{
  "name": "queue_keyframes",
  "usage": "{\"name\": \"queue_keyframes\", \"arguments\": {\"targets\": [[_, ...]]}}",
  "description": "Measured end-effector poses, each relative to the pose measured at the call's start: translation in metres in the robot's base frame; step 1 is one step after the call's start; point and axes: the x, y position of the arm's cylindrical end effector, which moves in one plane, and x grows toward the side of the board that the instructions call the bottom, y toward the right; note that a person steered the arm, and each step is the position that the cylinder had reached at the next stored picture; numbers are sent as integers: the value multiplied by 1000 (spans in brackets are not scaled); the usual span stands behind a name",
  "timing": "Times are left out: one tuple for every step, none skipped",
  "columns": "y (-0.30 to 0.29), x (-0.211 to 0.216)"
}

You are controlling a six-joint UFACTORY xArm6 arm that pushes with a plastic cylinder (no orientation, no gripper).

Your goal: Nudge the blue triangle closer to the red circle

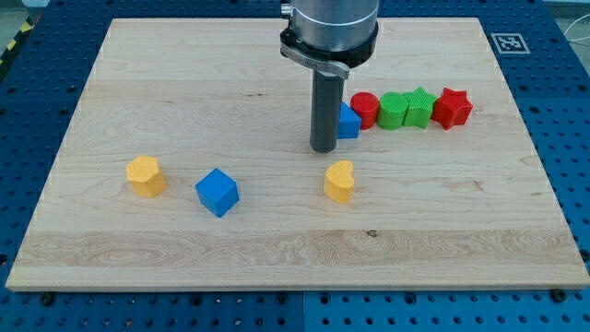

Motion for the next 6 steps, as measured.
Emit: {"name": "queue_keyframes", "arguments": {"targets": [[0, -5], [0, -12], [4, -17], [10, -20], [21, -22], [32, -22]]}}
